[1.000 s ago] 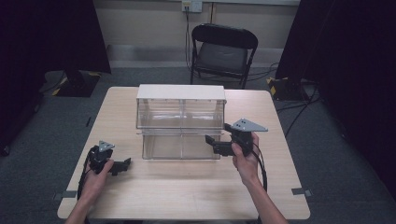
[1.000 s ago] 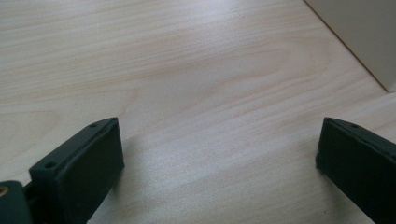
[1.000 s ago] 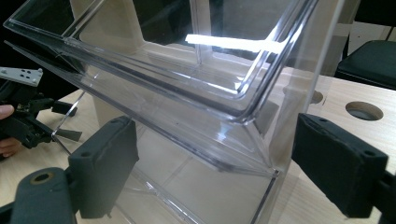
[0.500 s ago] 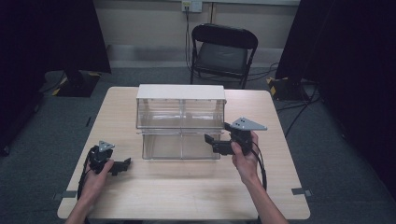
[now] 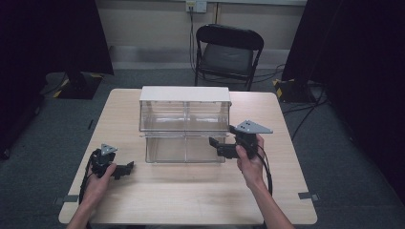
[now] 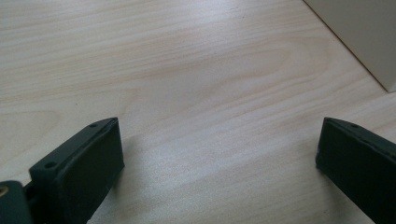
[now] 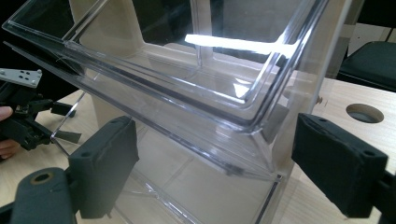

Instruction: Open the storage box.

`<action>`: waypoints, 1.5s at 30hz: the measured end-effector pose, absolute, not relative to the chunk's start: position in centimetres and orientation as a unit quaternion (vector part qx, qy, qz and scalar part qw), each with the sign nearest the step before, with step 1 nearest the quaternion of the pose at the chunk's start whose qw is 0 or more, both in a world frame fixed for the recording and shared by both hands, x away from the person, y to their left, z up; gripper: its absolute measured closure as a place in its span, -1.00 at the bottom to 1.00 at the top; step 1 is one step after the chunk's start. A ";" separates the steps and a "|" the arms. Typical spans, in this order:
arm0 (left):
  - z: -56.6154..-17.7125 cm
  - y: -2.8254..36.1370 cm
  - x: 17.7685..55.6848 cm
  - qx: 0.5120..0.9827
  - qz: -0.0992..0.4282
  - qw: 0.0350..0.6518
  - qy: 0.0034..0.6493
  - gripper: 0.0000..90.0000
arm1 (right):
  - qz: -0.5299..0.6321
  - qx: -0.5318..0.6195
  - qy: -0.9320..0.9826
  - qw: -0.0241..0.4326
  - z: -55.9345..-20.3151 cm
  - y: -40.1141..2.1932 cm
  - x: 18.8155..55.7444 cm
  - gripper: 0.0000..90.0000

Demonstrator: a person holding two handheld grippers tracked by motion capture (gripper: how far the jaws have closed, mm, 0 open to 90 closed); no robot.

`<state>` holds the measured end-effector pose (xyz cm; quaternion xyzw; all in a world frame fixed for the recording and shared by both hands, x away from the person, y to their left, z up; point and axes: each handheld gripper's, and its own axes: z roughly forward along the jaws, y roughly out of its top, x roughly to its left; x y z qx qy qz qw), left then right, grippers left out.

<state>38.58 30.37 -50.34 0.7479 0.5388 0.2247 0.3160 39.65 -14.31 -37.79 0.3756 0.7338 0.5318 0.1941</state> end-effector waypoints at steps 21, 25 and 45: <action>-50.3 30.4 38.6 0.748 0.224 0.316 0.538 -1.00 | 0.533 0.380 0.731 0.192 -37.8 -14.3 39.6 -0.69; -50.3 30.4 38.6 0.749 0.224 0.317 0.538 -1.00 | 0.533 0.380 0.731 0.193 -37.8 -14.3 39.6 -0.69; -50.3 30.4 38.6 0.748 0.224 0.317 0.538 -1.00 | 0.533 0.380 0.731 0.193 -37.9 -14.3 39.6 -0.69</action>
